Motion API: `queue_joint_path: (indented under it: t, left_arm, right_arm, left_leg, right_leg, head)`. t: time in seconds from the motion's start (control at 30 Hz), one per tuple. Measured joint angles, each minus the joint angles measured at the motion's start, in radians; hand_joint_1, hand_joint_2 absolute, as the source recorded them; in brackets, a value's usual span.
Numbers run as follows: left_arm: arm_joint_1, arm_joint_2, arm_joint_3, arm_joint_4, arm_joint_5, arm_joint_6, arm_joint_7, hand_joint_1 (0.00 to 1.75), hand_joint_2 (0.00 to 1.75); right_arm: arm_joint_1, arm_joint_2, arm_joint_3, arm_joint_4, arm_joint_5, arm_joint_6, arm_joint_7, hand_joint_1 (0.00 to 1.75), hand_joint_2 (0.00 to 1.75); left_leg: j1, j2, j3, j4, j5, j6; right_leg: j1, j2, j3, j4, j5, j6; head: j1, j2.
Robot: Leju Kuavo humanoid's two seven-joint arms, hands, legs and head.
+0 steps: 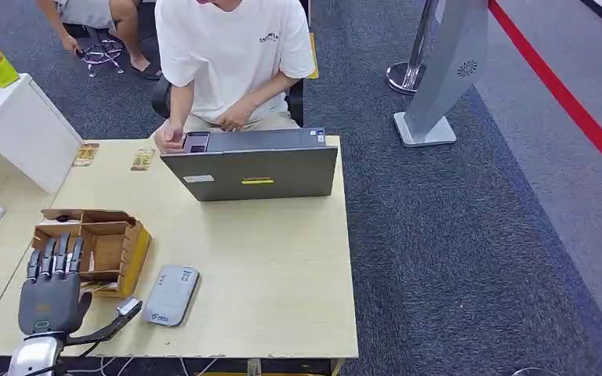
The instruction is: Pass the card to the sensor for recognition and then transmit it.
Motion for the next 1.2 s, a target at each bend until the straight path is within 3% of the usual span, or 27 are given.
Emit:
queue_joint_path:
  t: [0.77,0.8,0.9,1.2]
  left_arm:
    - [-0.003,0.008,-0.029,-0.008,0.0,0.0,0.0,0.0,1.75]
    - [-0.003,0.007,-0.029,-0.008,0.0,0.0,-0.002,1.75,1.75]
    - [-0.002,0.003,-0.029,-0.009,0.0,0.0,-0.018,1.75,1.75]
    - [-0.001,-0.031,-0.007,-0.013,0.0,0.0,-0.142,1.75,1.75]
  right_arm:
    - [0.0,0.0,0.0,0.0,-0.002,0.0,0.0,0.0,0.0]
    - [0.0,0.0,0.0,0.0,-0.002,0.0,0.0,0.0,0.0]
    - [0.0,0.0,0.0,0.0,-0.003,0.0,0.0,0.0,0.0]
    - [0.0,0.0,0.0,0.0,-0.003,0.0,0.0,0.0,0.0]
  left_leg:
    - [0.0,0.0,0.0,0.0,0.0,0.0]
    - [0.0,0.0,0.0,0.0,0.0,0.0]
    - [0.0,0.0,0.0,0.0,0.0,0.0]
    - [0.0,0.0,0.0,0.0,0.0,0.0]
  right_leg:
    - [0.0,0.0,0.0,0.0,0.0,0.0]
    - [0.0,0.0,0.0,0.0,0.0,0.0]
    - [0.0,0.0,0.0,0.0,0.0,0.0]
    - [0.0,0.0,0.0,0.0,0.0,0.0]
  head:
    - [0.0,0.0]
    - [0.0,0.0]
    - [0.0,0.0]
    - [0.0,0.0]
